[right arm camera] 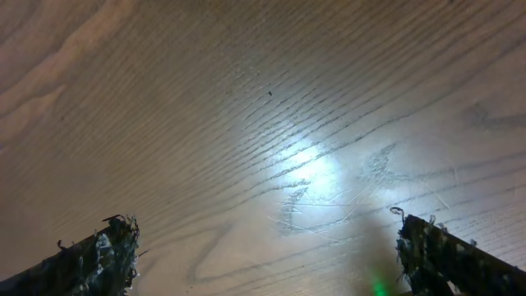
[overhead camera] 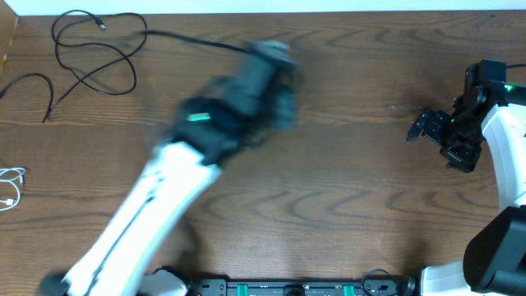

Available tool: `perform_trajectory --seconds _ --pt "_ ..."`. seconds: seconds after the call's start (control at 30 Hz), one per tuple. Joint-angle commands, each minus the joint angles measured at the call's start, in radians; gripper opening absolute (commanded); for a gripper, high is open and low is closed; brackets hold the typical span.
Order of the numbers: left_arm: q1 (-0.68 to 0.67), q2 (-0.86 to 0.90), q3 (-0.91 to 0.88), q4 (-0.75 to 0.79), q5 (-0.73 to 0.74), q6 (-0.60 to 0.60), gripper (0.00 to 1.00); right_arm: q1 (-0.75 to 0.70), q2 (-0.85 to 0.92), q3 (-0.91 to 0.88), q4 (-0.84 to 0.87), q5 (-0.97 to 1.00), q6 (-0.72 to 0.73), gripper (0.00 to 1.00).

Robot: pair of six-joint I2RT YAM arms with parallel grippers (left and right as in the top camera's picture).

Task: Untangle cables

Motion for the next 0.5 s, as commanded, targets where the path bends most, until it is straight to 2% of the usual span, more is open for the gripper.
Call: perform_trajectory --seconds 0.0,0.1,0.23,0.47 --pt "0.191 -0.141 0.013 -0.050 -0.017 -0.116 0.07 -0.002 0.007 -0.008 0.010 0.000 -0.003 0.99" --pt "0.419 -0.253 0.013 -0.105 -0.016 -0.235 0.08 -0.002 0.007 -0.008 0.019 0.000 -0.003 0.99" --pt "0.608 -0.320 0.013 -0.155 -0.010 -0.288 0.08 -0.002 0.007 -0.008 0.021 0.000 -0.003 0.99" --pt "0.803 -0.317 -0.001 -0.220 0.063 -0.288 0.07 -0.002 0.007 -0.008 0.023 -0.004 -0.003 0.99"
